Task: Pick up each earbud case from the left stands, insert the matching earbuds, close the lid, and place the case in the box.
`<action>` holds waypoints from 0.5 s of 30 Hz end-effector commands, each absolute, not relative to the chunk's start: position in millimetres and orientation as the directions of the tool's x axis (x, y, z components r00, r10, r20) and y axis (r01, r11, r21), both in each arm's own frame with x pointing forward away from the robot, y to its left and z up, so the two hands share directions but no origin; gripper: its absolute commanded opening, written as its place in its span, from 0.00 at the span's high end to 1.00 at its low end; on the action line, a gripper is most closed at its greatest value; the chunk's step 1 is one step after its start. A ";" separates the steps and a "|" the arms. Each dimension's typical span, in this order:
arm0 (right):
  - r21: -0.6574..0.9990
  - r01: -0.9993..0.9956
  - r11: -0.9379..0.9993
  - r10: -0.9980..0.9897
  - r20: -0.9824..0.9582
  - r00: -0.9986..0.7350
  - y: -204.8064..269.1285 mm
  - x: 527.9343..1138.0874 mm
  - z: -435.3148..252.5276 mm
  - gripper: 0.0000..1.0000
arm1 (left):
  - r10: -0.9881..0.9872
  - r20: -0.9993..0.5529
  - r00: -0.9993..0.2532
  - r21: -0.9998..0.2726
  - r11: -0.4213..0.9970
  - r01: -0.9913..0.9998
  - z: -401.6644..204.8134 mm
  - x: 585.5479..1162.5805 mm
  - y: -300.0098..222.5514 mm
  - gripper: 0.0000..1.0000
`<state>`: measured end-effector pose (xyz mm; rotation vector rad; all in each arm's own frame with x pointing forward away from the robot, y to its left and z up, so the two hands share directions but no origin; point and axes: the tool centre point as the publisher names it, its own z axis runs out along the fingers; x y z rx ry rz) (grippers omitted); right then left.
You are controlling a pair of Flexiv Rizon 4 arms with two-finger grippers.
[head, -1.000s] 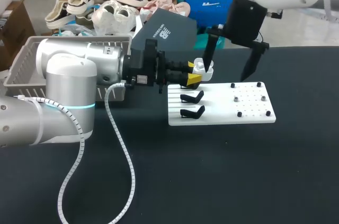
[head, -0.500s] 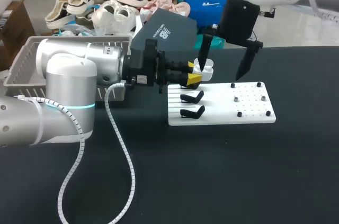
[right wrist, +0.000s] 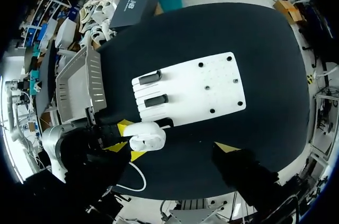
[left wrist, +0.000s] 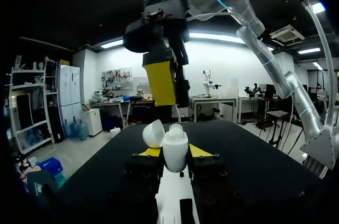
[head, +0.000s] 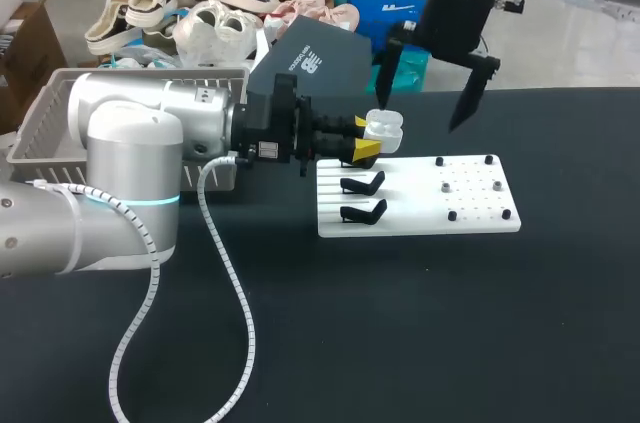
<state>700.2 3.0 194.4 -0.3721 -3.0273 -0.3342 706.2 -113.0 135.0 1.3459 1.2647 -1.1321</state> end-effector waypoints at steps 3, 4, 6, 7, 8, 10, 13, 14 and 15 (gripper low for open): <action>0.203 0.282 0.938 0.266 0.102 -0.959 -4.5 719.5 196.4 0.00 | 0.133 -0.990 0.042 0.039 -0.026 0.999 135.0 705.4 -112.9 1.00; 0.201 0.293 0.935 0.277 0.101 -0.955 -6.4 725.2 196.0 0.00 | 0.133 -0.990 0.042 0.039 -0.026 0.999 135.0 705.4 -112.9 1.00; 0.199 0.300 0.933 0.285 0.101 -0.953 -7.7 730.2 195.6 0.00 | 0.133 -0.990 0.042 0.039 -0.026 0.999 135.0 705.4 -112.9 1.00; 0.194 0.306 0.932 0.291 0.103 -0.951 -8.4 733.8 194.5 0.00 | 0.133 -0.990 0.042 0.039 -0.026 0.999 135.0 705.4 -112.9 1.00; 0.189 0.310 0.932 0.295 0.103 -0.950 -8.7 736.0 192.9 0.00 | 0.133 -0.990 0.042 0.039 -0.026 0.999 135.0 705.4 -112.9 1.00; 0.176 0.315 0.933 0.301 0.102 -0.948 -8.8 740.2 188.9 0.00 | 0.133 -0.990 0.042 0.039 -0.026 0.999 135.0 705.4 -112.9 1.00; 0.167 0.324 0.931 0.311 0.101 -0.945 -9.5 745.8 180.9 0.00 | 0.133 -0.990 0.042 0.039 -0.026 0.999 135.0 705.4 -112.9 1.00; 0.168 0.325 0.931 0.312 0.102 -0.945 -9.4 747.0 178.6 0.00 | 0.133 -0.990 0.042 0.039 -0.026 0.999 135.0 705.4 -112.9 1.00; 0.174 0.330 0.928 0.318 0.096 -0.943 -9.6 748.0 176.6 0.00 | 0.133 -0.990 0.042 0.039 -0.026 0.999 135.0 705.4 -112.9 1.00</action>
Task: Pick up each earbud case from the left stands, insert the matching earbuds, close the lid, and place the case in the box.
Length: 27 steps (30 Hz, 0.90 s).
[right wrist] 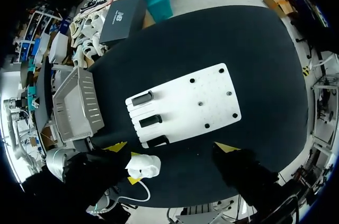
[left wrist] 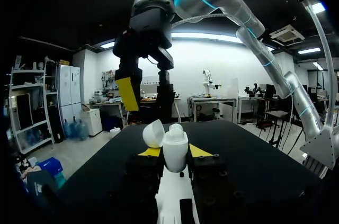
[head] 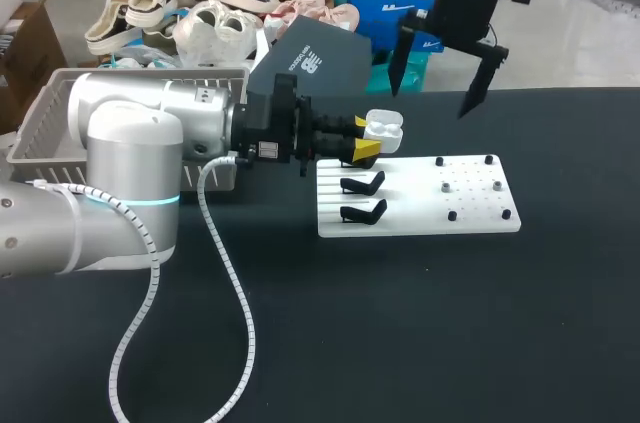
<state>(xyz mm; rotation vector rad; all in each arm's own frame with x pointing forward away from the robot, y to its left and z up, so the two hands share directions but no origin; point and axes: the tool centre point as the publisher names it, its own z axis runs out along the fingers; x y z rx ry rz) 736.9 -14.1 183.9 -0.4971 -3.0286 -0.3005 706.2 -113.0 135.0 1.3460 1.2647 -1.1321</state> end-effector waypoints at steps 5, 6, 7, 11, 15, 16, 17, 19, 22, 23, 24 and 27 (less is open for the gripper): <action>0.188 0.341 0.921 0.331 0.085 -0.940 -11.9 750.8 168.5 0.00 | 0.133 -0.990 0.042 0.039 -0.026 0.999 135.0 705.4 -112.9 1.00; 0.189 0.342 0.920 0.332 0.084 -0.940 -12.2 750.4 167.2 0.00 | 0.133 -0.990 0.042 0.039 -0.026 0.999 135.0 705.4 -112.9 1.00; 0.190 0.343 0.920 0.333 0.083 -0.939 -12.5 749.3 165.8 0.00 | 0.133 -0.990 0.042 0.039 -0.026 0.999 135.0 705.4 -112.9 1.00; 0.190 0.339 0.921 0.329 0.086 -0.941 -13.1 739.8 162.5 0.00 | 0.133 -0.990 0.042 0.039 -0.026 0.999 135.0 705.4 -112.9 1.00; 0.193 0.332 0.923 0.319 0.097 -0.943 -13.2 729.2 159.5 0.00 | 0.133 -0.990 0.042 0.039 -0.026 0.999 135.0 705.4 -112.9 1.00; 0.193 0.331 0.924 0.318 0.098 -0.943 -12.9 726.6 159.2 0.00 | 0.133 -0.990 0.042 0.039 -0.026 0.999 135.0 705.4 -112.9 1.00; 0.194 0.329 0.924 0.315 0.100 -0.944 -13.0 725.1 159.0 0.00 | 0.133 -0.990 0.042 0.039 -0.026 0.999 135.0 705.4 -112.9 1.00; 0.199 0.327 0.924 0.312 0.102 -0.945 -12.8 720.9 160.6 0.00 | 0.133 -0.990 0.042 0.039 -0.026 0.999 135.0 705.4 -112.9 1.00; 0.208 0.324 0.923 0.308 0.106 -0.946 -12.6 716.1 163.2 0.00 | 0.133 -0.990 0.042 0.039 -0.026 0.999 135.0 705.4 -112.9 1.00; 0.213 0.322 0.923 0.305 0.109 -0.946 -12.9 713.0 164.2 0.00 | 0.133 -0.990 0.042 0.039 -0.026 0.999 135.0 705.4 -112.9 1.00; 0.214 0.321 0.923 0.304 0.110 -0.946 -13.1 711.1 164.8 0.00 | 0.133 -0.990 0.042 0.039 -0.026 0.999 135.0 705.4 -112.9 1.00; 0.219 0.317 0.923 0.299 0.112 -0.948 -12.4 706.7 166.8 0.00 | 0.133 -0.990 0.042 0.039 -0.026 0.999 135.0 705.4 -112.9 1.00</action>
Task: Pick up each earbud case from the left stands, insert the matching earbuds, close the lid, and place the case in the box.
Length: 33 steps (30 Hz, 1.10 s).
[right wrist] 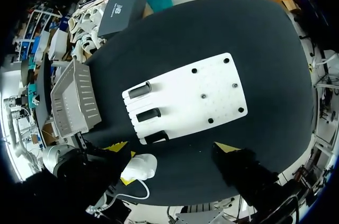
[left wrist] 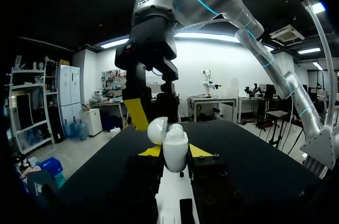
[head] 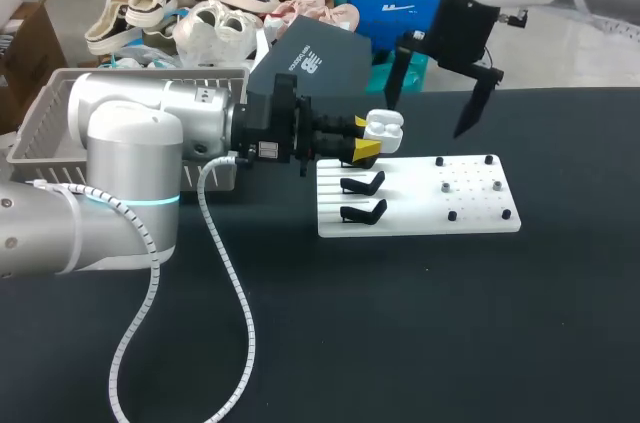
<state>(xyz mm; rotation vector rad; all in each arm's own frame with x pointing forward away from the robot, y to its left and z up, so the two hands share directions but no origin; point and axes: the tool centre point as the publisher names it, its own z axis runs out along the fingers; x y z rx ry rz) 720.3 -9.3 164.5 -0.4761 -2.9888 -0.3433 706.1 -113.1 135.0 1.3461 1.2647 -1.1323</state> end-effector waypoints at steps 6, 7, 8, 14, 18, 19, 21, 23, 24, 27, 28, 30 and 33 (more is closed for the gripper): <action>0.233 0.314 0.920 0.298 0.103 -0.949 -11.6 701.2 170.8 0.00 | 0.133 -0.990 0.042 0.039 -0.026 0.999 135.0 705.4 -112.9 1.00; 0.239 0.317 0.918 0.304 0.094 -0.948 -12.1 701.2 172.6 0.00 | 0.133 -0.990 0.042 0.039 -0.026 0.999 135.0 705.4 -112.9 1.00; 0.257 0.317 0.913 0.309 0.074 -0.948 -12.7 700.7 177.7 0.00 | 0.133 -0.990 0.042 0.039 -0.026 0.999 135.0 705.4 -112.9 1.00; 0.335 0.264 0.905 0.317 -0.117 -0.941 -7.0 689.0 211.4 0.00 | 0.133 -0.990 0.042 0.039 -0.026 0.999 135.0 705.4 -112.9 1.00; 0.332 0.212 0.919 0.304 -0.254 -0.918 -1.2 677.8 224.9 0.00 | 0.133 -0.990 0.042 0.039 -0.026 0.999 135.0 705.4 -112.9 1.00; 0.325 0.206 0.923 0.302 -0.280 -0.911 -0.5 676.1 226.3 0.00 | 0.133 -0.990 0.042 0.039 -0.026 0.999 135.0 705.4 -112.9 1.00; 0.312 0.190 0.931 0.295 -0.333 -0.896 1.7 670.9 227.4 0.00 | 0.133 -0.990 0.042 0.039 -0.026 0.999 135.0 705.4 -112.9 1.00; 0.298 0.180 0.938 0.287 -0.371 -0.883 3.1 667.4 227.0 0.00 | 0.133 -0.990 0.042 0.039 -0.026 0.999 135.0 705.4 -112.9 1.00; 0.292 0.176 0.940 0.284 -0.385 -0.878 3.4 666.1 226.7 0.00 | 0.133 -0.990 0.042 0.039 -0.026 0.999 135.0 705.4 -112.9 1.00; 0.267 0.169 0.949 0.275 -0.433 -0.858 5.2 662.5 225.2 0.00 | 0.133 -0.990 0.042 0.039 -0.026 0.999 135.0 705.4 -112.9 1.00; 0.262 0.170 0.950 0.274 -0.441 -0.855 5.8 661.6 224.5 0.00 | 0.133 -0.990 0.042 0.039 -0.026 0.999 135.0 705.4 -112.9 1.00; 0.263 0.170 0.950 0.275 -0.441 -0.854 6.2 661.2 223.9 0.00 | 0.133 -0.990 0.042 0.039 -0.026 0.999 135.0 705.4 -112.9 1.00; 0.270 0.188 0.944 0.292 -0.422 -0.858 6.5 662.6 219.0 0.00 | 0.133 -0.990 0.042 0.039 -0.026 0.999 135.0 705.4 -112.9 1.00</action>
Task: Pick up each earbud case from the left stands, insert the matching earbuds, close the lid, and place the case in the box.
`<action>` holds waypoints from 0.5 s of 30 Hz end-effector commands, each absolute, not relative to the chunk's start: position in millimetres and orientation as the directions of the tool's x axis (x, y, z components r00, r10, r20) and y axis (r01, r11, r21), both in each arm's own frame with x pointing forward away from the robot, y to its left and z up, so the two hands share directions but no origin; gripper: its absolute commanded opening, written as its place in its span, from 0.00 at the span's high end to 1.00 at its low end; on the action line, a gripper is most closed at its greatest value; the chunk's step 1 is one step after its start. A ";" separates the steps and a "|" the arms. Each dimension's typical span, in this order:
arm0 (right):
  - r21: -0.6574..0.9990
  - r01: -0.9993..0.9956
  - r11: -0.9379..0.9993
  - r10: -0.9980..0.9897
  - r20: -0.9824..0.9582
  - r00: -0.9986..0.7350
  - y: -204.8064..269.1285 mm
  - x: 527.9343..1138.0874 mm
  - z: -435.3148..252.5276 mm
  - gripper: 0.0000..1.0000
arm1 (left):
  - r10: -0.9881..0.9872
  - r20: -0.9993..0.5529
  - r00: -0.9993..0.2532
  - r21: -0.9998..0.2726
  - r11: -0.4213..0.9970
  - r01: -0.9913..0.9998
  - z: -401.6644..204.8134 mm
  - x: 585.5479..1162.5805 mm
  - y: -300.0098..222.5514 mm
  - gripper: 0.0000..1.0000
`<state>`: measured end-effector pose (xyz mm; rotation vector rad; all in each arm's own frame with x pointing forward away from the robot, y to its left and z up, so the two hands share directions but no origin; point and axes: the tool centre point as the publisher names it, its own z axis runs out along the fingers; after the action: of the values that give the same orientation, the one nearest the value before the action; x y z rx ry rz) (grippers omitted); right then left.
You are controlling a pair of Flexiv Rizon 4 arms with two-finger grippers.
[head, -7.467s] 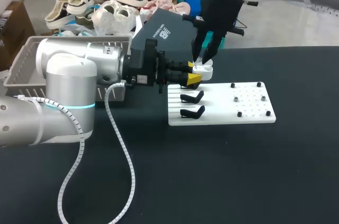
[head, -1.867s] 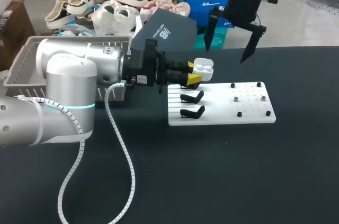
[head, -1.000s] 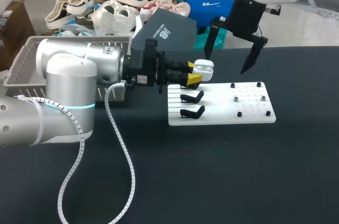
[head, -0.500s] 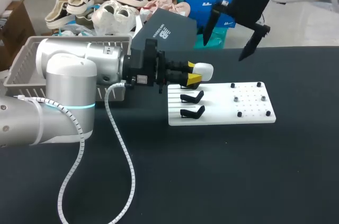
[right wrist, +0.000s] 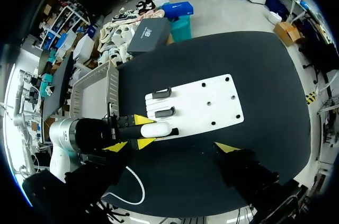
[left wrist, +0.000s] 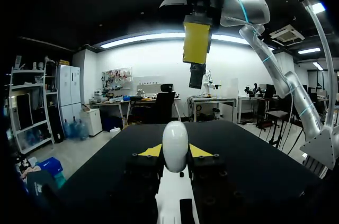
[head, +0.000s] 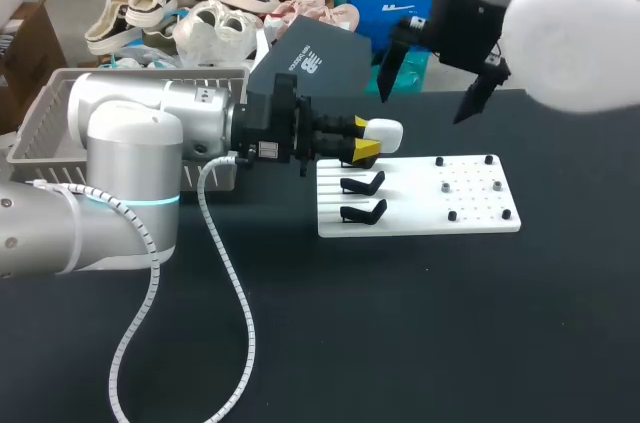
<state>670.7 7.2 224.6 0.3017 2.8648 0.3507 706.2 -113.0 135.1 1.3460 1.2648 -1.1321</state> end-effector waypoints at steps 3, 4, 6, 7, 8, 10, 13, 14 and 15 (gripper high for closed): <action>0.276 0.195 0.941 0.296 -0.393 -0.871 6.4 663.6 214.2 0.00 | 0.133 -0.990 0.042 0.039 -0.026 0.999 135.0 705.4 -112.9 1.00; 0.278 0.197 0.940 0.297 -0.388 -0.873 6.5 663.6 213.4 0.00 | 0.133 -0.990 0.042 0.039 -0.026 0.999 135.0 705.4 -112.9 1.00; 0.275 0.199 0.941 0.297 -0.382 -0.875 7.1 663.6 211.1 0.00 | 0.133 -0.990 0.042 0.039 -0.026 0.999 135.0 705.4 -112.9 1.00; 0.276 0.199 0.940 0.297 -0.381 -0.875 7.2 663.2 210.0 0.00 | 0.133 -0.990 0.042 0.039 -0.026 0.999 135.0 705.4 -112.9 1.00; 0.274 0.200 0.941 0.297 -0.381 -0.875 7.3 662.9 209.0 0.00 | 0.133 -0.990 0.042 0.039 -0.026 0.999 135.0 705.4 -112.9 1.00; 0.273 0.199 0.941 0.296 -0.383 -0.875 7.3 662.0 208.2 0.00 | 0.133 -0.990 0.042 0.039 -0.026 0.999 135.0 705.4 -112.9 1.00; 0.273 0.203 0.940 0.300 -0.384 -0.873 6.6 661.0 206.6 0.00 | 0.133 -0.990 0.042 0.039 -0.026 0.999 135.0 705.4 -112.9 1.00; 0.274 0.204 0.940 0.301 -0.383 -0.873 6.5 661.0 206.4 0.00 | 0.133 -0.990 0.042 0.039 -0.026 0.999 135.0 705.4 -112.9 1.00; 0.280 0.211 0.937 0.309 -0.379 -0.872 6.2 660.8 205.5 0.00 | 0.133 -0.990 0.042 0.039 -0.026 0.999 135.0 705.4 -112.9 1.00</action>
<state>665.0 7.6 207.2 0.3595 2.7509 0.3366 706.2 -113.0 135.1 1.3459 1.2648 -1.1321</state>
